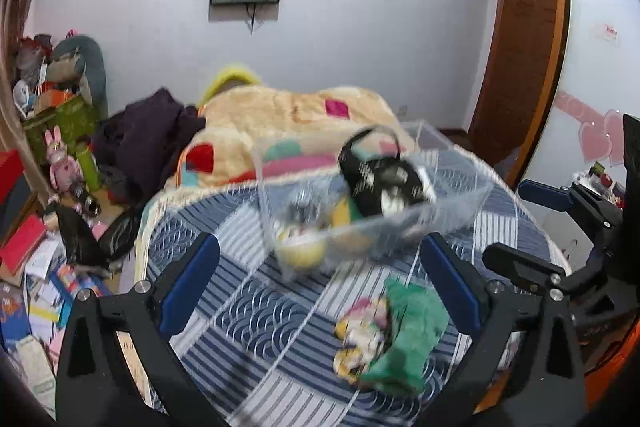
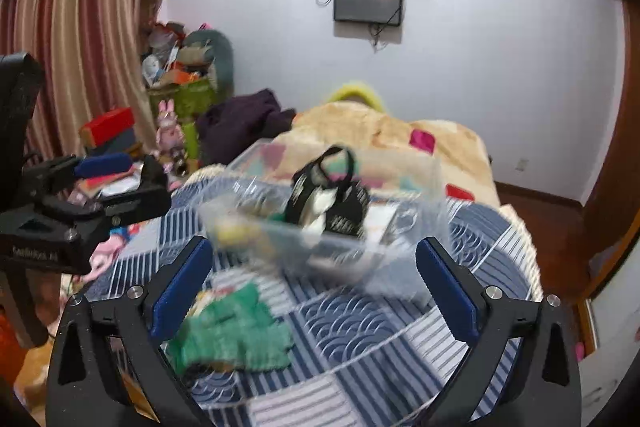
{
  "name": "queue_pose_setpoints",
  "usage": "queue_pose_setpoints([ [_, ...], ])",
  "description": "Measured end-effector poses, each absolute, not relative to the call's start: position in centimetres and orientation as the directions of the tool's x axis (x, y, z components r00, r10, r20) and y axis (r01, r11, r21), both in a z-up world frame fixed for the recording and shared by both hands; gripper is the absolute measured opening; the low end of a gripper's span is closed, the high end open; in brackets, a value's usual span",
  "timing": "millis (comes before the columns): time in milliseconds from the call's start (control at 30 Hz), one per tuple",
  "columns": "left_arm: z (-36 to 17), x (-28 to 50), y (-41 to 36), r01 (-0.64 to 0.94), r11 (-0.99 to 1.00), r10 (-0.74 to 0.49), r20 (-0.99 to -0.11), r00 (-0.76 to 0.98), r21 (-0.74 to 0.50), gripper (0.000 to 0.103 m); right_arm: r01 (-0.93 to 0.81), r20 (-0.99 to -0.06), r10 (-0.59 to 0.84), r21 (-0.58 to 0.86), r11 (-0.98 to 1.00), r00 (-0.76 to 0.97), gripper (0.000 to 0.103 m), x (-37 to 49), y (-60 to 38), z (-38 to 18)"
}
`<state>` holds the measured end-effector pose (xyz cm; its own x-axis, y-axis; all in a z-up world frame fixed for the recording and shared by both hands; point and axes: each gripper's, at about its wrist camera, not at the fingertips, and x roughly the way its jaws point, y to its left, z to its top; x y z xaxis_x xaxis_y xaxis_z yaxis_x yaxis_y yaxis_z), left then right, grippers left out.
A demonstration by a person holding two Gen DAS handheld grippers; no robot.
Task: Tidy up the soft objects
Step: 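Grasp the floral scrunchie with left tool while right tool grasps green glove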
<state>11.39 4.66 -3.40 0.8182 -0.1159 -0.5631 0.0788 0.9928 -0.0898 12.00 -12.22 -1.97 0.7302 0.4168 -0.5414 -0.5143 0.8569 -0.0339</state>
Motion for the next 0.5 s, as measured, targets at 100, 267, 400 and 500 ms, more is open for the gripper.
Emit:
queue_pose_setpoints([
  [100, -5.2, 10.9, 5.1, 0.065, 0.993, -0.11, -0.601, 0.792, -0.097, 0.102, -0.543, -0.58, 0.434, -0.018, 0.839, 0.689, 0.101, 11.8, -11.3, -3.6],
  [267, -8.0, 10.4, 5.6, 0.044, 0.993, -0.108, -0.648, 0.754, -0.114, 0.102, -0.57, -0.635, 0.444, 0.007, 0.822, 0.633, 0.101, 12.1, -10.1, -6.2],
  [400, -10.0, 10.6, 5.7, 0.042, 0.991, -0.119, -0.682, 0.721, -0.128, 0.102, -0.594, -0.689, 0.448, 0.032, 0.804, 0.57, 0.088, 12.7, -9.2, -8.0],
  [500, -11.0, 11.0, 5.5, 0.047, 0.989, -0.132, -0.698, 0.704, -0.14, 0.102, -0.61, -0.724, 0.465, 0.076, 0.789, 0.51, 0.073, 13.1, -9.0, -9.2],
])
